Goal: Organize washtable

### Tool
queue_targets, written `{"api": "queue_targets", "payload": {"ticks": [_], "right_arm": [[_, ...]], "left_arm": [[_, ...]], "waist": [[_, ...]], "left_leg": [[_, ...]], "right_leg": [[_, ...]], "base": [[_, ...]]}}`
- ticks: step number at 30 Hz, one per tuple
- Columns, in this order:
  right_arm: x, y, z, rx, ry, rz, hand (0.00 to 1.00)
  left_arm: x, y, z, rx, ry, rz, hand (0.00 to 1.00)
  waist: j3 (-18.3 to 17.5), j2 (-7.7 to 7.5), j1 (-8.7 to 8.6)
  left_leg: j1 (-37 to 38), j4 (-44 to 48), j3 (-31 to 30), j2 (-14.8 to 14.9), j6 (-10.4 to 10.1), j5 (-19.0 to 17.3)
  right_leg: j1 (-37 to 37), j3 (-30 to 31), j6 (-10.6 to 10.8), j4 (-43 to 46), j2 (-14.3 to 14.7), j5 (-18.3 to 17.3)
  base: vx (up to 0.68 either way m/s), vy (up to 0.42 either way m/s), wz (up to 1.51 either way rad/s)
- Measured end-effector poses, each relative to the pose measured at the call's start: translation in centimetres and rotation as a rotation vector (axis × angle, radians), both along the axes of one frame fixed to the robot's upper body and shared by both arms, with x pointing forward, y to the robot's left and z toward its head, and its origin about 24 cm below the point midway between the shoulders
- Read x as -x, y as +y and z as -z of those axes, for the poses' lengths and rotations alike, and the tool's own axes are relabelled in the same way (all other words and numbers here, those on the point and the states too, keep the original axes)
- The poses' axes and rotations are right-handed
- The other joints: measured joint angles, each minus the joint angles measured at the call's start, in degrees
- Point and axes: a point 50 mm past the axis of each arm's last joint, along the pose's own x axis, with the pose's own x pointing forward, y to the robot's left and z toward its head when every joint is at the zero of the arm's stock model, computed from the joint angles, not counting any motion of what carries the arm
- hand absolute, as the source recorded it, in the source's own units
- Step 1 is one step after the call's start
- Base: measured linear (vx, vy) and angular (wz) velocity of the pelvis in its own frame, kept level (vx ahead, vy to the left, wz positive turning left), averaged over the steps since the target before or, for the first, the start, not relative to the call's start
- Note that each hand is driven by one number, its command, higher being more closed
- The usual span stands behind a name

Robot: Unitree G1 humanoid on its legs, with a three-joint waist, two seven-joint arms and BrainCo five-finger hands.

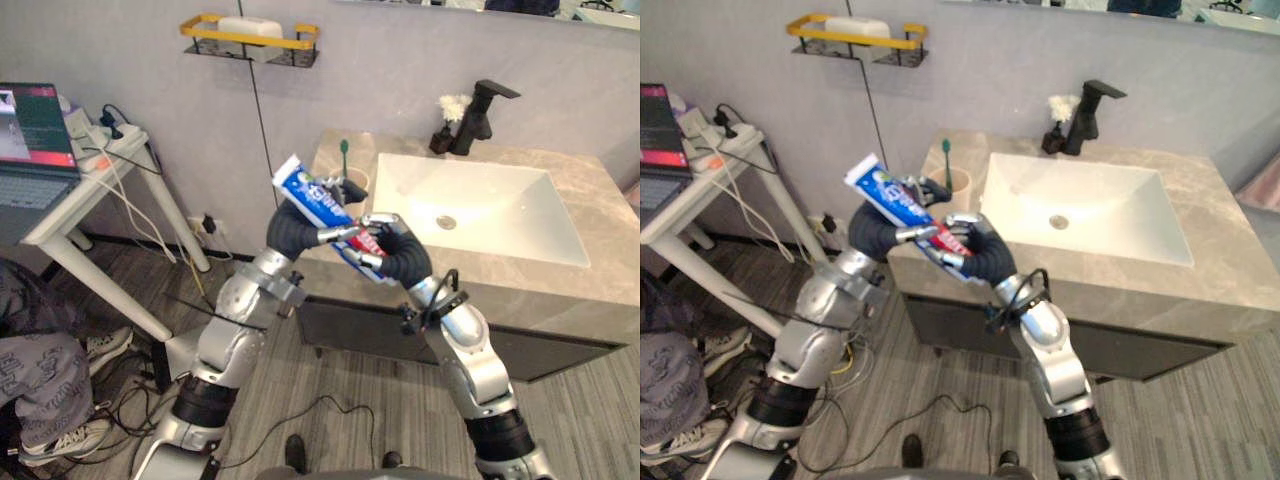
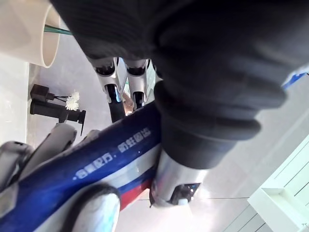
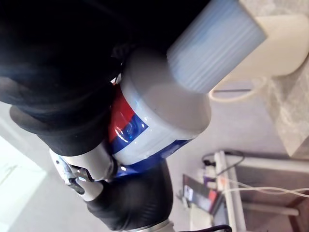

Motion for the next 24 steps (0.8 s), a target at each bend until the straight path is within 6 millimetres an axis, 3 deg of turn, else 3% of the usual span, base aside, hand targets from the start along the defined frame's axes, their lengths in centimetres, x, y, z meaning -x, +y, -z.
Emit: {"api": "queue_targets", "payload": {"ticks": [1, 2, 9, 10, 11, 13, 16, 19, 24], "right_arm": [[0.0, 0.0, 0.0, 0.000, -0.001, 0.000, 1.00], [0.0, 0.0, 0.0, 0.000, 0.000, 0.000, 1.00], [0.2, -1.0, 0.9, 0.003, 0.033, 0.035, 1.00], [0.3, -1.4, 1.3, 0.008, 0.049, 0.046, 1.00], [0.6, -2.6, 2.8, 0.030, 0.109, 0.083, 1.00], [0.8, -3.4, 3.5, 0.050, 0.144, 0.109, 1.00], [0.8, -4.1, 3.6, 0.063, 0.145, 0.130, 1.00], [0.8, -4.1, 3.5, 0.060, 0.142, 0.130, 1.00], [0.8, -4.1, 3.3, 0.061, 0.135, 0.131, 1.00]], "left_arm": [[0.0, 0.0, 0.0, 0.000, 0.000, 0.000, 1.00], [0.0, 0.0, 0.0, 0.000, 0.000, 0.000, 0.00], [-0.5, 2.5, -1.0, 0.121, -0.013, -0.134, 0.00], [-0.6, 3.2, -1.3, 0.152, -0.027, -0.171, 0.00], [-0.8, 5.2, -2.7, 0.227, -0.083, -0.259, 0.00], [-0.7, 6.1, -3.7, 0.264, -0.130, -0.296, 0.00], [-0.3, 5.7, -4.5, 0.268, -0.168, -0.272, 0.00], [-0.3, 4.2, -4.1, 0.251, -0.149, -0.211, 0.00], [-0.2, 3.9, -3.8, 0.237, -0.141, -0.188, 0.00]], "waist": [[0.0, 0.00, 0.00], [0.0, 0.00, 0.00], [0.0, 0.00, -0.15], [0.0, -0.01, -0.15], [0.0, 0.00, -0.14], [0.0, 0.00, -0.12], [0.0, -0.01, -0.25], [0.0, -0.01, -0.37], [0.0, 0.00, -0.44]], "left_leg": [[0.0, 0.0, 0.0, 0.0, 0.0, 0.0], [0.0, 0.0, 0.0, 0.0, 0.0, 0.0], [0.1, 0.0, 0.4, 0.0, 0.0, 0.0], [0.1, 0.0, 0.4, 0.0, 0.0, 0.0], [0.1, 0.0, 0.5, 0.0, 0.0, 0.0], [0.1, 0.0, 0.5, 0.0, 0.0, 0.0], [0.2, 0.0, 0.6, 0.0, 0.0, 0.0], [0.2, 0.0, 0.6, 0.0, 0.0, 0.0], [0.2, 0.0, 0.7, 0.1, 0.2, 0.2]], "right_leg": [[0.0, 0.0, -0.1, 0.0, 0.0, -0.1], [0.0, 0.0, -0.2, 0.0, 0.0, -0.1], [0.0, 0.0, -0.2, 0.0, 0.0, -0.1], [0.0, 0.0, -0.2, -0.1, 0.0, -0.1], [0.0, 0.0, -0.2, -0.1, 0.0, -0.1], [0.0, 0.0, -0.2, -0.2, 0.0, -0.1], [0.1, 0.0, -0.2, -0.2, -0.1, -0.1], [0.1, 0.1, -0.2, -0.3, 0.0, -0.1], [0.2, 0.2, -0.2, -1.1, 0.1, 0.3]], "base": [[0.00, 0.000, 0.00], [0.00, 0.000, 0.00], [0.00, 0.000, 0.00], [0.00, 0.000, 0.00], [0.00, 0.000, 0.00], [0.00, 0.000, 0.00], [0.00, 0.000, 0.00], [0.00, 0.000, 0.00], [0.00, 0.000, -0.02]]}}
